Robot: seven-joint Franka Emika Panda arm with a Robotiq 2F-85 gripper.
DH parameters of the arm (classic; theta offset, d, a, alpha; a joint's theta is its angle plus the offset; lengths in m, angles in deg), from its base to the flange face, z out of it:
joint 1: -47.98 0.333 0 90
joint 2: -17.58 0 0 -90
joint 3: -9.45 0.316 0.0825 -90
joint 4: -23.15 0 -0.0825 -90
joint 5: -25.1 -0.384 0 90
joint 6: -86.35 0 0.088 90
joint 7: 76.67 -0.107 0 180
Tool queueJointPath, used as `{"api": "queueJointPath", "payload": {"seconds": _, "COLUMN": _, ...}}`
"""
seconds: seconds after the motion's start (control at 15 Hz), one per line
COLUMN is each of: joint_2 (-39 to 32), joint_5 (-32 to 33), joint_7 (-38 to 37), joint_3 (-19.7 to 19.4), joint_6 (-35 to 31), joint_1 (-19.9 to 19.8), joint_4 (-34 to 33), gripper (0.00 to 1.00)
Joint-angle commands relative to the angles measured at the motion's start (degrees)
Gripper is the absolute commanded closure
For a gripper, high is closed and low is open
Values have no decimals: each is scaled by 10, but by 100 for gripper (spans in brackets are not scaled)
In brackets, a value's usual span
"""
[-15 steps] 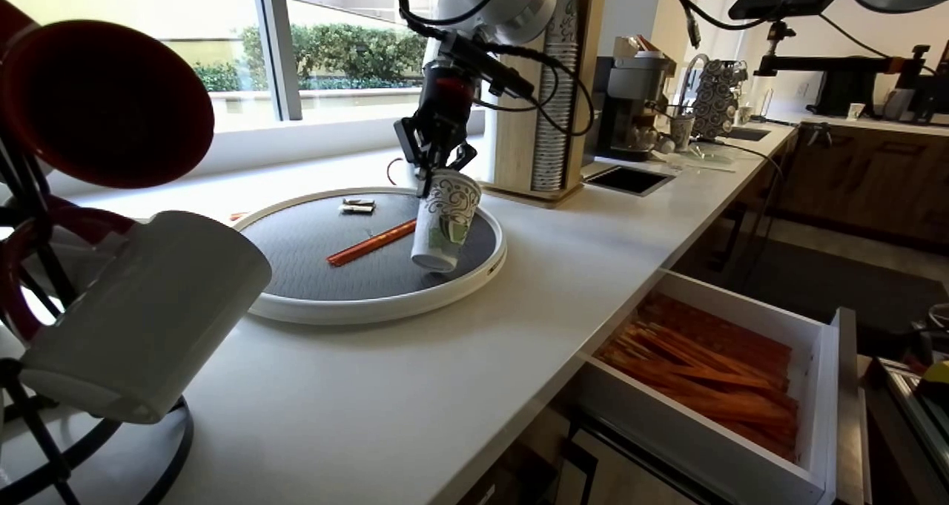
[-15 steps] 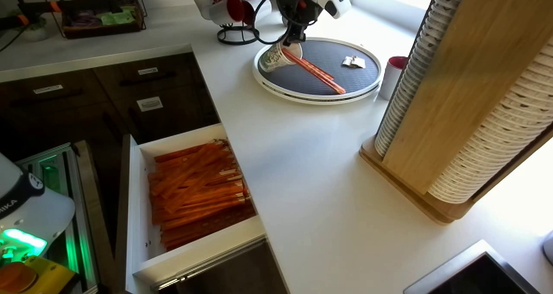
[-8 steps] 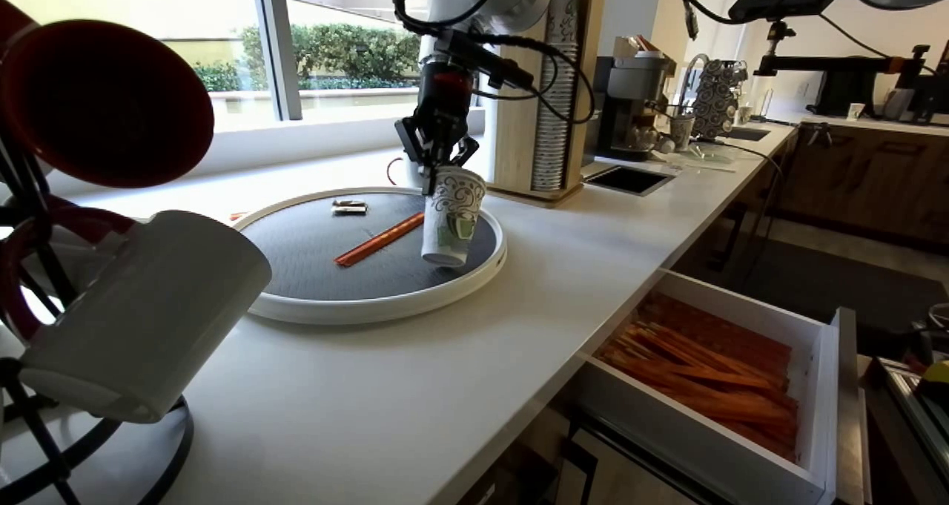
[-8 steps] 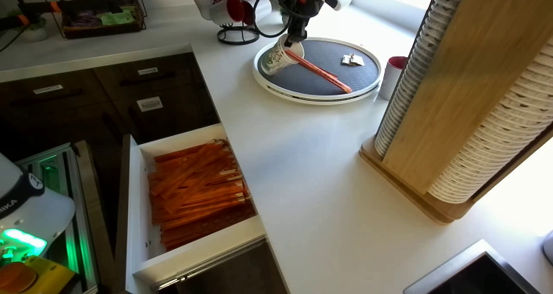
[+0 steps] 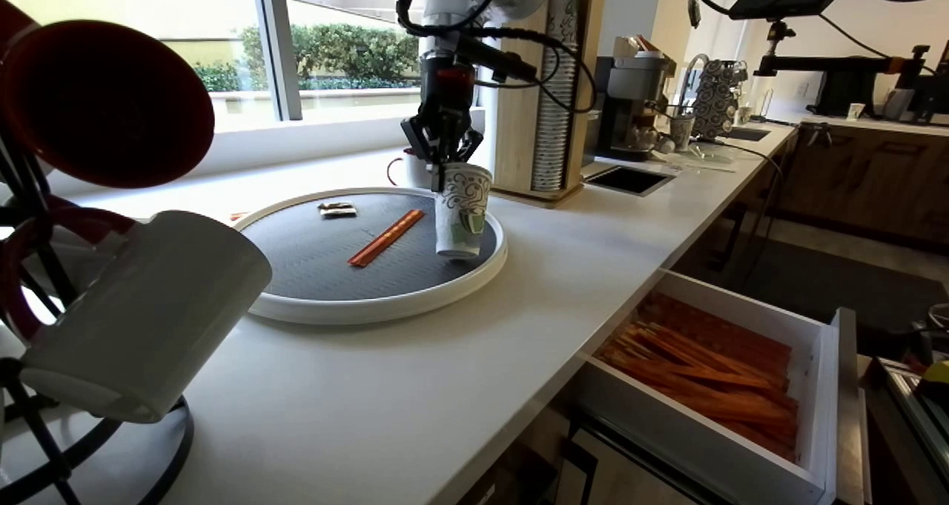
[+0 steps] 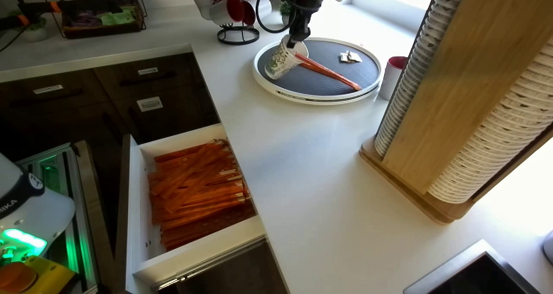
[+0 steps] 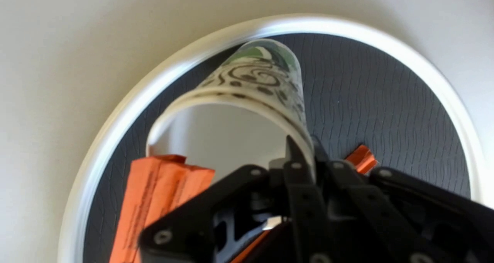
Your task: Rotate the tray clockwise then place the coffee cup upright.
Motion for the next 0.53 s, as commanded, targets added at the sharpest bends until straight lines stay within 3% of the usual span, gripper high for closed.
{"api": "queueJointPath", "payload": {"seconds": 0.0, "joint_2": 18, "joint_5": 45, "joint_7": 37, "joint_3": -12, "joint_6": -12, "joint_1": 11, "joint_4": 40, "gripper": 99}}
{"api": "queueJointPath", "payload": {"seconds": 0.47, "joint_2": 41, "joint_5": 94, "joint_7": 115, "joint_3": -6, "joint_6": -52, "joint_1": 15, "joint_4": 74, "gripper": 99}}
